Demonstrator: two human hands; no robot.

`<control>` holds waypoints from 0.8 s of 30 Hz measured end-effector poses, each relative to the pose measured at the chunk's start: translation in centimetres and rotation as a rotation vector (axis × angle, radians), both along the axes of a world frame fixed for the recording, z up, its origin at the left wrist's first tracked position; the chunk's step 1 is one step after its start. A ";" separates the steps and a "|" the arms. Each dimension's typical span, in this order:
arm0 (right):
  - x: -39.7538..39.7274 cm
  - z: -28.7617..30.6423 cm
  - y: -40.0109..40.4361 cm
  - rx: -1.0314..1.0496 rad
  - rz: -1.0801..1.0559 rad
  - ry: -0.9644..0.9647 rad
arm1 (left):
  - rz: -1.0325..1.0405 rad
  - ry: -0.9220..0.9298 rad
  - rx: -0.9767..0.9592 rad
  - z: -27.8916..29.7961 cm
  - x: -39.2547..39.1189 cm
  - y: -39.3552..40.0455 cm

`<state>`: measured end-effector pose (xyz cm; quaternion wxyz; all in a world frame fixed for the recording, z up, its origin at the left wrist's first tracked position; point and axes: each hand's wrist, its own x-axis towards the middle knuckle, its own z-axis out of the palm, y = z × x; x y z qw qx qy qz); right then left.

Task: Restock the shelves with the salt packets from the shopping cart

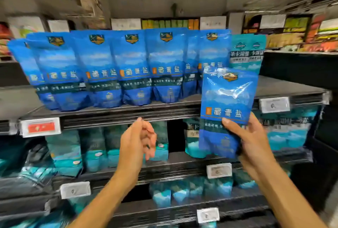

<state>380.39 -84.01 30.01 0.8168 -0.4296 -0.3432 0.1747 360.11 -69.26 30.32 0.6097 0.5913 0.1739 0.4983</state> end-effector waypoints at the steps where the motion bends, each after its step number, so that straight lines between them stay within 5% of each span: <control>1: -0.1 1.0 1.0 0.015 0.014 -0.011 | 0.017 -0.007 0.005 0.1 -0.9 0.5; 11: 4.7 9.5 7.6 0.048 -0.007 -0.083 | 0.024 -0.048 0.046 -0.2 -3.2 1.7; 24: 8.5 10.5 9.4 -0.213 -0.026 -0.341 | 0.046 -0.025 0.042 -1.5 -1.7 2.1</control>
